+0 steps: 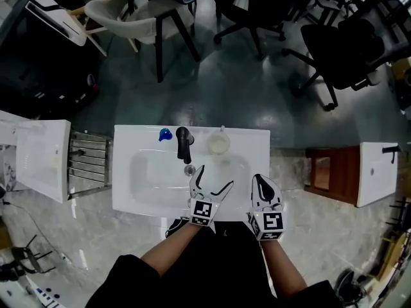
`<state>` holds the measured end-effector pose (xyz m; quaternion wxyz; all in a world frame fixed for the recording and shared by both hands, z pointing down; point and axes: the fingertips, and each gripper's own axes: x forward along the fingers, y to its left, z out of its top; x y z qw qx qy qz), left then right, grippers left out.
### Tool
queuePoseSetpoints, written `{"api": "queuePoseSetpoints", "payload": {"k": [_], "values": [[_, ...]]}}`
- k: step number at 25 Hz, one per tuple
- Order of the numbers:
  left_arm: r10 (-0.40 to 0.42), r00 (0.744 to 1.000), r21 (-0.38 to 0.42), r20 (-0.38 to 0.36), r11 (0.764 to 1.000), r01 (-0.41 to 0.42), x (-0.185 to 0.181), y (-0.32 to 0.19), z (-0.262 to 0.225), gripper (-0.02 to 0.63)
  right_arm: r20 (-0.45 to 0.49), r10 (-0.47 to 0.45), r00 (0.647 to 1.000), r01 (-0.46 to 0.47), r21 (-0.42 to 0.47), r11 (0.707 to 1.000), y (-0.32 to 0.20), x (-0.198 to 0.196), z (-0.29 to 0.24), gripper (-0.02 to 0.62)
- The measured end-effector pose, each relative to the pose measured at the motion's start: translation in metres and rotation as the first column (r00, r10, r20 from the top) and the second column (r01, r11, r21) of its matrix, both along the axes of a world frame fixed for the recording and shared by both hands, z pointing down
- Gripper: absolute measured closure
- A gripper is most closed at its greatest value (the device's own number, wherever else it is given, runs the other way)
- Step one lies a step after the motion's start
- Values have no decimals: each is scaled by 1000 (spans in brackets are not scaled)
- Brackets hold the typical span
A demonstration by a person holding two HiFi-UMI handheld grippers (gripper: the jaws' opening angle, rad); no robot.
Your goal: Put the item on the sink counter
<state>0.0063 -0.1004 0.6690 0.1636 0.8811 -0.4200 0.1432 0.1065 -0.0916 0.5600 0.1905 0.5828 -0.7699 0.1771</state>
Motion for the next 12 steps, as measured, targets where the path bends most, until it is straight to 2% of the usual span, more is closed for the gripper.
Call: {"api": "queuePoseSetpoints", "payload": {"k": [5,8,10,12], "values": [[46,998,45,-35,998,-45,-19,28,-43,121,-1,-5,1000,5,15,1000,12,-15,-13,563],[78,997,105,-15,992,-76,-36,43,-66,121,0,-4,1000,4,29,1000,20,-26,-23,563],[74,997,127,-9,989,-72,-49,50,-80,123,-1,-1,1000,1,32,999,27,-33,-28,563],[41,999,111,-20,993,-39,-64,55,-92,121,1,-1,1000,1,31,1000,35,-40,-30,563]]}}
